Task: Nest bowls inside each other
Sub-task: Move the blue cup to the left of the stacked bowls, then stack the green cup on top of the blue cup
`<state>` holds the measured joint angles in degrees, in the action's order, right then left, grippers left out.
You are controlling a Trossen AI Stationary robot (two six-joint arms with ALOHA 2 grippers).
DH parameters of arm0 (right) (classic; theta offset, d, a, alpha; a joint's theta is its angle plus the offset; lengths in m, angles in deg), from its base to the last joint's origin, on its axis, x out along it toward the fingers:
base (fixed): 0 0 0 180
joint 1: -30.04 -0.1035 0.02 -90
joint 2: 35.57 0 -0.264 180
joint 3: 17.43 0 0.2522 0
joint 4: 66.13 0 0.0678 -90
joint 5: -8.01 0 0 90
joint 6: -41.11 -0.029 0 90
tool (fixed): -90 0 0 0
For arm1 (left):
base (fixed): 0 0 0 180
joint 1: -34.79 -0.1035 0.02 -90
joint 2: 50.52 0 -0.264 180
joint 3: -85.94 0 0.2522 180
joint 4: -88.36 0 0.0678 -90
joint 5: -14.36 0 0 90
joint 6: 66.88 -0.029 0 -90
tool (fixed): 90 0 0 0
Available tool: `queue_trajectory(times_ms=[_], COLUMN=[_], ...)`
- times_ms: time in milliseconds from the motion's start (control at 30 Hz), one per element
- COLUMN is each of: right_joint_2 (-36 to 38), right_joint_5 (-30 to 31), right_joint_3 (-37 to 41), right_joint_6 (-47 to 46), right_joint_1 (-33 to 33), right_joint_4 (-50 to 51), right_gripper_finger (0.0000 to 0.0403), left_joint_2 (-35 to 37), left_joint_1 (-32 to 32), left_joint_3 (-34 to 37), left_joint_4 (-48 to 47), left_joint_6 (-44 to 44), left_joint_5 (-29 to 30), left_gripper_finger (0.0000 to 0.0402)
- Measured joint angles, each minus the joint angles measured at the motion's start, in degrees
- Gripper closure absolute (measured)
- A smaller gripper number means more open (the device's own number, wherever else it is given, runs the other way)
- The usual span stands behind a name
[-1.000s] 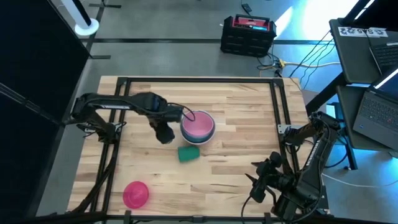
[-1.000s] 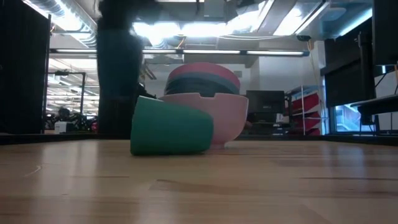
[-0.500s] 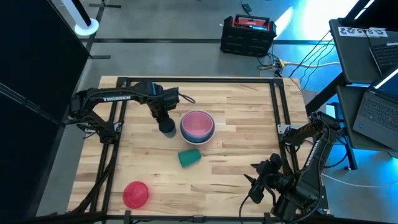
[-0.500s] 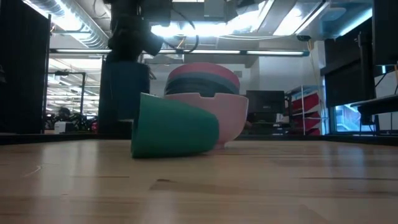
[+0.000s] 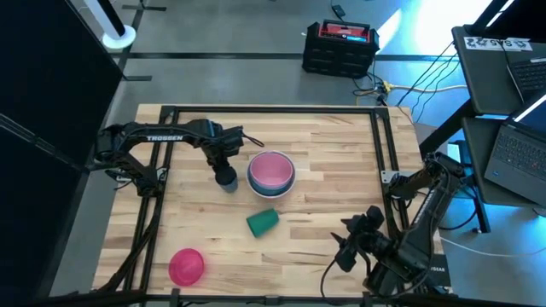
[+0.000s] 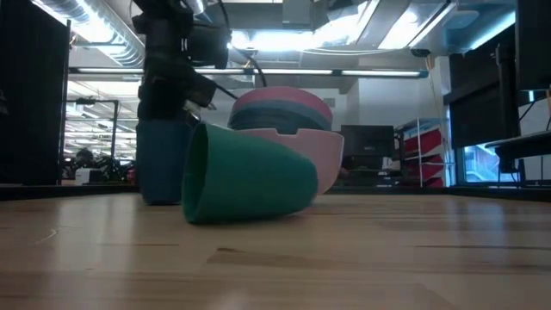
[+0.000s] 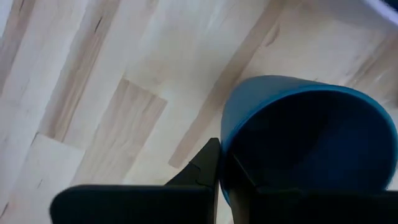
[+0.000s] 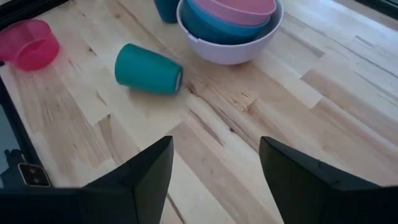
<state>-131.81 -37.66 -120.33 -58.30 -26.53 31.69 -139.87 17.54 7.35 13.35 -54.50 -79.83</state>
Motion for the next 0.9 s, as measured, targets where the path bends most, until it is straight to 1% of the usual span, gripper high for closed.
queue_trajectory(times_ms=[233, 400, 500, 600, 800, 900], right_joint_2=[0.0, 0.0, 0.0, 0.0, 0.0, 0.0], right_joint_5=[-0.3, -0.4, -0.4, -0.4, -0.4, -0.4], right_joint_3=[0.0, 0.0, 0.0, 0.0, 0.0, 0.0], right_joint_6=[0.7, 0.7, 0.7, 0.7, 0.9, 1.6], right_joint_1=[0.5, 0.5, 0.5, 0.5, 0.5, 0.4], right_joint_4=[0.0, -0.1, -0.1, -0.1, -0.1, -0.1], right_gripper_finger=[0.018, 0.018, 0.018, 0.018, 0.018, 0.018], left_joint_2=[0.0, -0.2, -0.2, -0.2, -0.2, -0.2], left_joint_1=[0.0, 0.6, 1.2, 1.6, 1.9, 6.2], left_joint_3=[1.6, 1.4, -0.1, -1.6, -5.3, -9.3], left_joint_4=[0.9, -0.2, -1.0, -2.4, -5.3, -6.2], left_joint_6=[-0.8, -0.2, 0.6, 0.9, 1.7, 3.4], left_joint_5=[0.4, -0.1, -0.3, -0.4, -0.3, 0.9], left_gripper_finger=[0.0397, 0.0358, 0.0333, 0.0319, 0.0316, 0.0319])
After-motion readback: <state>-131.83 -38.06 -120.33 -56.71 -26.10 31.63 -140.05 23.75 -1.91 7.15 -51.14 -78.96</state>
